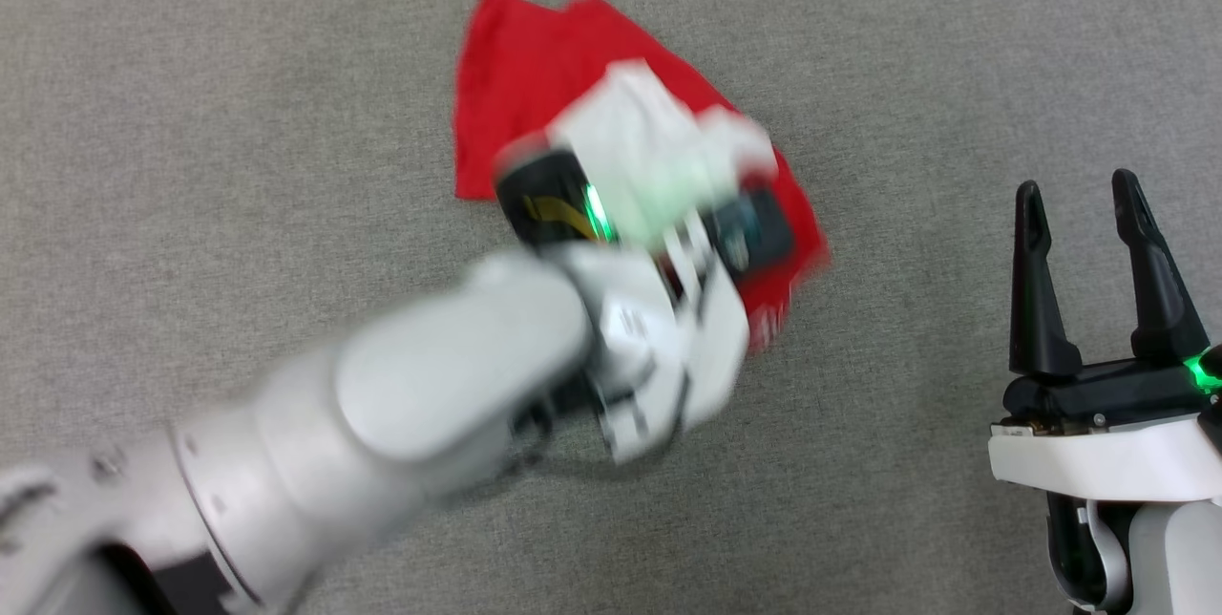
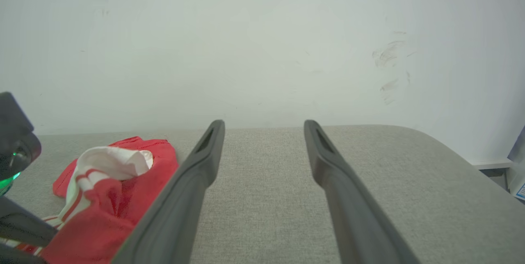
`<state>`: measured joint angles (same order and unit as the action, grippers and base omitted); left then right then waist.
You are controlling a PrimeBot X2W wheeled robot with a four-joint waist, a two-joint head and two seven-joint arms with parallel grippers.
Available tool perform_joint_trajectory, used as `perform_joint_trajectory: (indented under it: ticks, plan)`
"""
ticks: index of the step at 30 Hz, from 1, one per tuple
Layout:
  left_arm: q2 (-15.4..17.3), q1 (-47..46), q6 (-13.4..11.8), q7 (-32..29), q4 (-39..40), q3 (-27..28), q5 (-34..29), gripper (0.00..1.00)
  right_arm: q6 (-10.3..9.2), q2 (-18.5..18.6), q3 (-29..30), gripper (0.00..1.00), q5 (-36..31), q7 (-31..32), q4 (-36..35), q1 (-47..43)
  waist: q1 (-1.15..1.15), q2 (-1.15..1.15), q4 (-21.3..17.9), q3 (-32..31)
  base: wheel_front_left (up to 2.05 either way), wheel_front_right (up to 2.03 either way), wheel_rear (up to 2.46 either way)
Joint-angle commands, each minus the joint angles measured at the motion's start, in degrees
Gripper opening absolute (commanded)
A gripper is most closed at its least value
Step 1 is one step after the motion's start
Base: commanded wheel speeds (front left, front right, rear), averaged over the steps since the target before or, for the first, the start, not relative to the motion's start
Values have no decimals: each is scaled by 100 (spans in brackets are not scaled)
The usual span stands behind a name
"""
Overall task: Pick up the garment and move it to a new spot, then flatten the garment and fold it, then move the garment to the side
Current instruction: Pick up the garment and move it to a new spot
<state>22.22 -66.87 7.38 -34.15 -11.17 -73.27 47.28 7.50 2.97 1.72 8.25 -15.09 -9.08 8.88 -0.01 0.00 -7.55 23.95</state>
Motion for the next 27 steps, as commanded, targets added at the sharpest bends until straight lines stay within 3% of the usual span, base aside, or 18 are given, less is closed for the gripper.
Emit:
perform_joint_trajectory:
  ticks: [1, 6, 10, 11, 12, 20, 23, 27]
  plan:
    - [-63, 224, 0, -88, 88, -10, -68, 0, -2, -17, 10, 100, 31, -12, 1, -40, 1, 0, 0, 13, 0, 0, 0]
    - [-236, 1019, 0, -424, 442, -13, -371, 0, -2, -17, 8, 100, 28, -11, 40, 17, 1, 0, 122, 2, 0, 0, 0]
    - [-288, 1096, 0, -135, 462, -10, -516, 0, -2, -17, 14, 100, -19, -12, 56, -4, 1, 0, 270, -96, 0, 0, 0]
    - [-321, 1081, 0, 52, 413, -8, -533, 41, -2, -17, 17, 100, -28, -12, 66, -29, 1, 0, 310, -141, 0, 0, 0]
    - [-365, 1065, 0, 283, 347, -8, -529, 100, -2, -17, 25, 100, -39, -12, 78, -59, 1, 0, 352, -199, 0, 0, 0]
    - [-526, 997, -9, 2158, -348, 126, -565, 100, -2, -16, 73, 100, -115, -12, 153, -353, 1, 0, 642, -816, 0, 0, 0]
    - [-517, 1187, -172, 2759, -507, 337, -602, 100, -2, -16, 112, 100, -143, -12, 172, -492, 1, 0, 744, -1066, 0, 0, 0]
    - [-379, 1416, -589, 3475, -560, 655, -694, 100, -2, -16, 166, 100, -188, -12, 183, -691, 1, 0, 865, -1310, 0, 0, 0]
